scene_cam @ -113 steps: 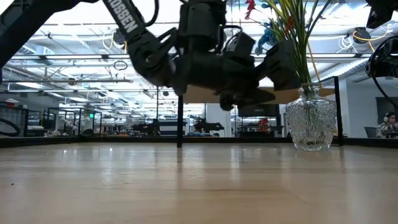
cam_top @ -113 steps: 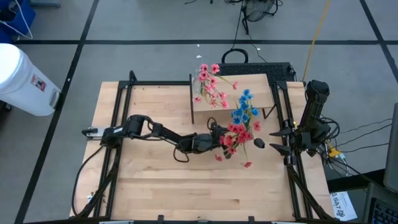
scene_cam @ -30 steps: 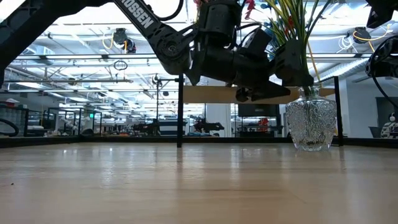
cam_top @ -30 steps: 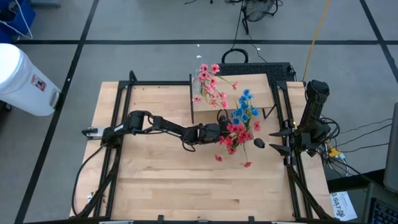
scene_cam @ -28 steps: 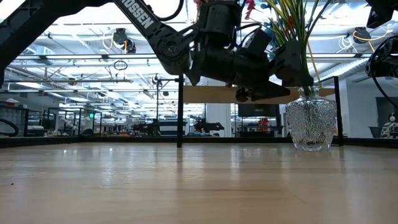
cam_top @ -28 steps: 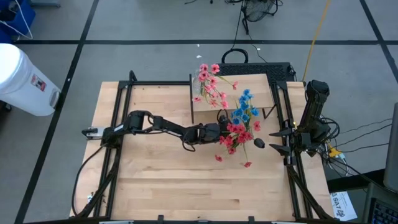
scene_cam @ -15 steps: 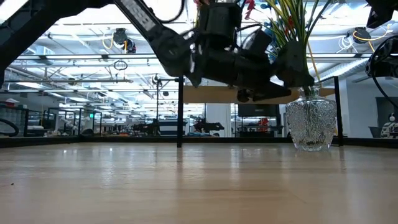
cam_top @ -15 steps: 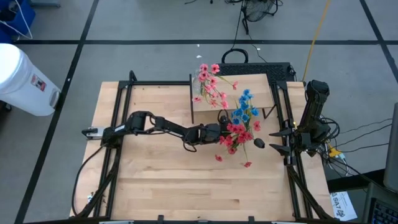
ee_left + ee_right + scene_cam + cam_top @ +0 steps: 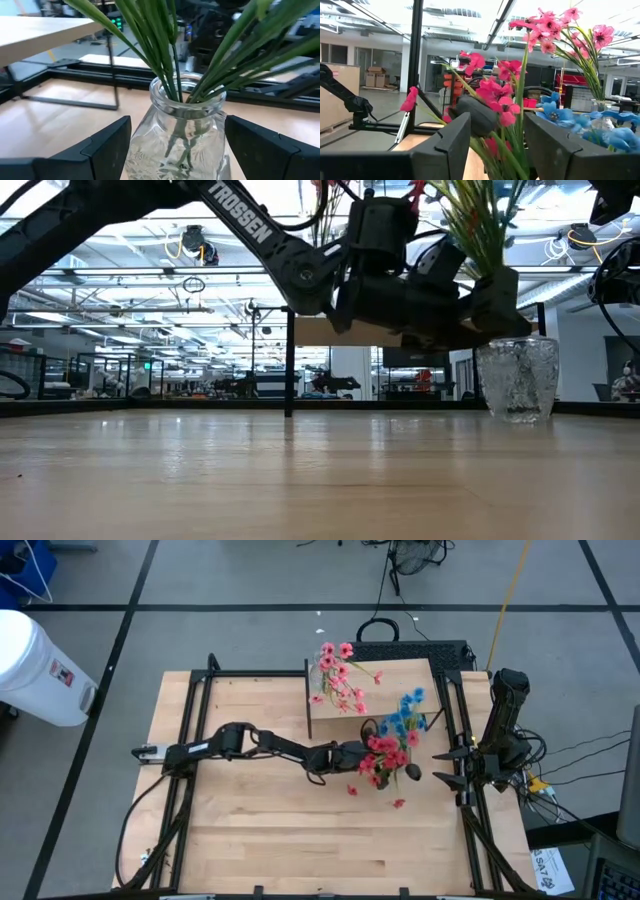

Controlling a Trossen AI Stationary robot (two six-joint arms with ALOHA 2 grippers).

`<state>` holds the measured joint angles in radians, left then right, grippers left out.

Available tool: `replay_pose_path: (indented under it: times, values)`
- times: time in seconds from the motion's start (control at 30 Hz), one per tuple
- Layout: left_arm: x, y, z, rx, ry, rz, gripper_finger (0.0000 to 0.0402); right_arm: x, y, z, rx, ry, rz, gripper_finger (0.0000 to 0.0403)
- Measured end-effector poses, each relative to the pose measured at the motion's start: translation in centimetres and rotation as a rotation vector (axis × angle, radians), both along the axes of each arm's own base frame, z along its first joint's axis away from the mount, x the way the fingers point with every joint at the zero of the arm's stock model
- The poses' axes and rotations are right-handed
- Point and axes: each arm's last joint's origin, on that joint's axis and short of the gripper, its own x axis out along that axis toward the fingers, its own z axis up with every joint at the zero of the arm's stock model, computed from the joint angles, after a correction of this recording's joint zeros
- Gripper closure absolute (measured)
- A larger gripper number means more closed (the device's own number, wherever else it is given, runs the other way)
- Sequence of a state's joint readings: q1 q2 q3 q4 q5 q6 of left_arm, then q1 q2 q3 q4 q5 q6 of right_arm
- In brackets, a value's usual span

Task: Pick and place flowers into a vace then onto a shelf
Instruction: Put the transparent flower vase on the shelf

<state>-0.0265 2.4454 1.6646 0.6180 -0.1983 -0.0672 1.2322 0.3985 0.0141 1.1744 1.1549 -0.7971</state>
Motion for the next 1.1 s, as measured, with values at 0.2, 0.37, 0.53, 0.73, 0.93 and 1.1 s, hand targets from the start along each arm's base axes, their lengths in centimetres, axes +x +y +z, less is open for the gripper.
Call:
replay_pose_path:
  times: [0.2,0.37,0.53,0.73,0.93,1.1]
  values:
    - [0.1,-0.3,0.2,0.007,-0.045,-0.055,0.008,0.0,0.0,0.0,-0.001,0.0,0.001,0.0228]
    - [0.1,-0.2,0.3,0.008,-0.061,-0.059,0.008,0.0,0.0,0.0,-0.001,0.0,0.0,0.0225]
    - [0.1,-0.4,0.5,0.018,-0.082,-0.043,0.008,0.0,0.0,0.0,-0.001,-0.001,0.001,0.0229]
    - [0.4,-0.5,1.0,0.028,-0.071,-0.059,0.008,0.0,0.0,0.0,-0.002,-0.001,0.001,0.0225]
    - [0.6,-0.5,1.7,0.046,-0.108,-0.079,0.008,0.0,0.0,0.0,-0.002,-0.001,0.001,0.0228]
    - [1.3,-0.4,1.8,0.027,-0.097,-0.105,0.008,0.0,0.0,0.0,-0.002,-0.001,0.001,0.0227]
